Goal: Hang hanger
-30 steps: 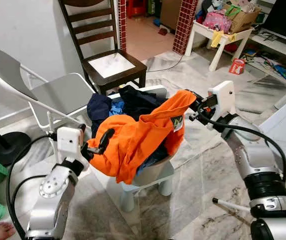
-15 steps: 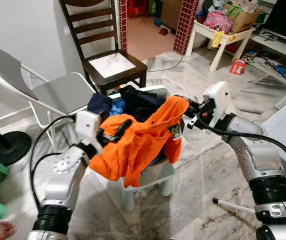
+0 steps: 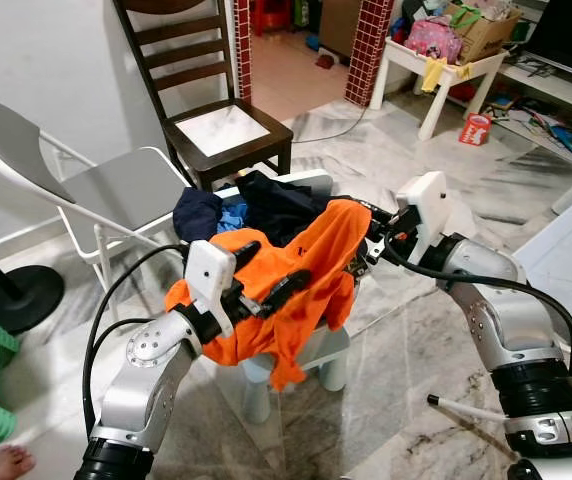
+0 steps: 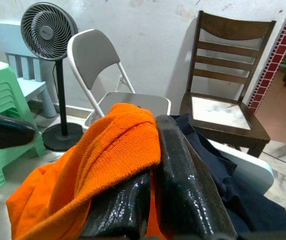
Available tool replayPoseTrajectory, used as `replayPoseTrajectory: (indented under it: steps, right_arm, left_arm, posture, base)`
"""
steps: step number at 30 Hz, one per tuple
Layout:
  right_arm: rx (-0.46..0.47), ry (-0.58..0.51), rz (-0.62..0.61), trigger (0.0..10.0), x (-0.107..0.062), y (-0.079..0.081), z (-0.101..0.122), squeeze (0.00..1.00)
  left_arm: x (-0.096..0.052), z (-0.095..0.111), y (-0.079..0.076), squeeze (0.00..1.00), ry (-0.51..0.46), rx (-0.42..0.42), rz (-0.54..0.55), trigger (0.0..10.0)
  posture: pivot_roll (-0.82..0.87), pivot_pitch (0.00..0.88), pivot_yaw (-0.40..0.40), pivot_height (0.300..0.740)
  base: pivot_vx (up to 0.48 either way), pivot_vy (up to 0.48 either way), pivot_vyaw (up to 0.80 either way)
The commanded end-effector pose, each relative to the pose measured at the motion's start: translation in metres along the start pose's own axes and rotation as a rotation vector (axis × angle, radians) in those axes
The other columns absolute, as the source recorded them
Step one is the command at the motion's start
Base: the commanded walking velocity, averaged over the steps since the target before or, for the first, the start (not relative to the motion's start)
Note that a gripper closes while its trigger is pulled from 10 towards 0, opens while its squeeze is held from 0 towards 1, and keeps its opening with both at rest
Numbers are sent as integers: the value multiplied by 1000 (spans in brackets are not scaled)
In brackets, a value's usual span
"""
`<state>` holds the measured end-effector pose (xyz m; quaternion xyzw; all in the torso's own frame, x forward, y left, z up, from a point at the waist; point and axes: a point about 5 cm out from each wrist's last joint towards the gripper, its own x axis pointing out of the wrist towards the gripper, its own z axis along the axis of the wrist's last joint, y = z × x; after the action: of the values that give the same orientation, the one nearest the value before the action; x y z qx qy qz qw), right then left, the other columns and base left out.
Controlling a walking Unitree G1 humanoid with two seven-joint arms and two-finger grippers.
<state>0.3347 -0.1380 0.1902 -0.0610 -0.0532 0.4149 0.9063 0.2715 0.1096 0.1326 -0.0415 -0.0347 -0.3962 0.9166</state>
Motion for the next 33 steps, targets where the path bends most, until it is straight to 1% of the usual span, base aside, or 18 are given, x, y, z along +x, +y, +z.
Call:
replayPoseTrajectory:
  steps: [1, 5, 6, 7, 8, 9, 11, 14, 16, 18, 19, 23, 24, 25, 26, 27, 32, 33]
  right_arm:
    - [-35, -11, 10, 0, 2, 1, 6, 0]
    - [-37, -9, 6, 0, 3, 1, 6, 0]
    - [-37, -11, 5, 0, 5, 1, 6, 0]
    - [-38, -12, 5, 0, 5, 1, 6, 0]
    - [-39, -15, 9, 0, 7, 2, 7, 0]
    - [-39, -15, 9, 0, 7, 2, 7, 0]
    - [-43, -25, 11, 0, 11, 3, 9, 0]
    - [-51, -33, 15, 0, 15, 4, 13, 0]
    - [-68, -47, 23, 0, 17, 6, 19, 0]
    - [-86, -67, 21, 0, 17, 5, 26, 0]
    - [-86, -71, 18, 0, 17, 4, 28, 0]
    - [-90, -85, 17, 0, 18, 3, 32, 0]
    - [-91, -86, 17, 0, 19, 4, 33, 0]
    - [-96, -93, 19, 0, 20, 4, 35, 0]
    - [-99, -96, 20, 0, 21, 4, 36, 0]
    - [-99, -96, 20, 0, 21, 4, 36, 0]
    - [-102, -100, 21, 0, 23, 5, 38, 0]
    - [-104, -103, 22, 0, 23, 5, 39, 0]
  left_arm:
    - [-3, 8, -1, 0, -20, 20, 17, 10000]
    - [-13, 13, -9, 0, -5, 16, 13, 10000]
    - [-15, 8, -16, 0, 25, 11, -21, 10000]
    - [-16, 5, -18, 0, 40, 11, -30, 10000]
    - [-17, -6, -23, 0, 81, -8, -43, 10000]
    - [-17, -6, -23, 0, 81, -8, -43, 10000]
    - [-18, -25, -31, 0, 140, -41, -60, 10000]
    - [-16, -34, -35, 0, 179, -22, -63, 10000]
    - [-14, -40, -35, 0, 196, -6, -31, 10000]
    - [-14, -50, -25, 0, 254, 63, 53, 10000]
    - [-15, -54, -19, 0, 285, 78, 95, 10000]
    - [-19, -63, -4, 0, 337, 143, 202, 10000]
    - [-19, -63, -1, 0, 338, 152, 222, 10000]
    - [-22, -63, 10, 0, 340, 172, 296, 10000]
    - [-23, -62, 15, 0, 336, 177, 326, 10000]
    - [-23, -62, 15, 0, 336, 177, 326, 10000]
    - [-24, -60, 31, 0, 322, 186, 401, 10000]
    - [-26, -60, 37, 0, 324, 187, 404, 4510]
  posture:
    - [-32, 93, -16, 740]
    - [-25, 93, -20, 740]
    - [-21, 91, -24, 740]
    - [-20, 91, -25, 740]
    - [-20, 89, -26, 740]
    - [-20, 89, -26, 740]
    - [-20, 87, -27, 740]
    - [-23, 84, -25, 740]
    - [-26, 80, -24, 740]
    - [-26, 74, -23, 740]
    - [-26, 74, -23, 740]
    - [-27, 67, -23, 740]
    - [-26, 67, -23, 740]
    - [-28, 65, -23, 740]
    - [-28, 63, -24, 740]
    - [-28, 63, -24, 740]
    - [-24, 58, -26, 740]
    - [-22, 54, -26, 740]
  base:
    - [0, 0, 0]
    - [0, 0, 0]
    - [0, 0, 0]
    - [0, 0, 0]
    - [0, 0, 0]
    - [0, 0, 0]
    - [0, 0, 0]
    - [0, 0, 0]
    - [0, 0, 0]
    - [0, 0, 0]
    - [0, 0, 0]
    - [0, 0, 0]
    - [0, 0, 0]
    - [0, 0, 0]
    - [0, 0, 0]
    - [0, 0, 0]
    - [0, 0, 0]
    - [0, 0, 0]
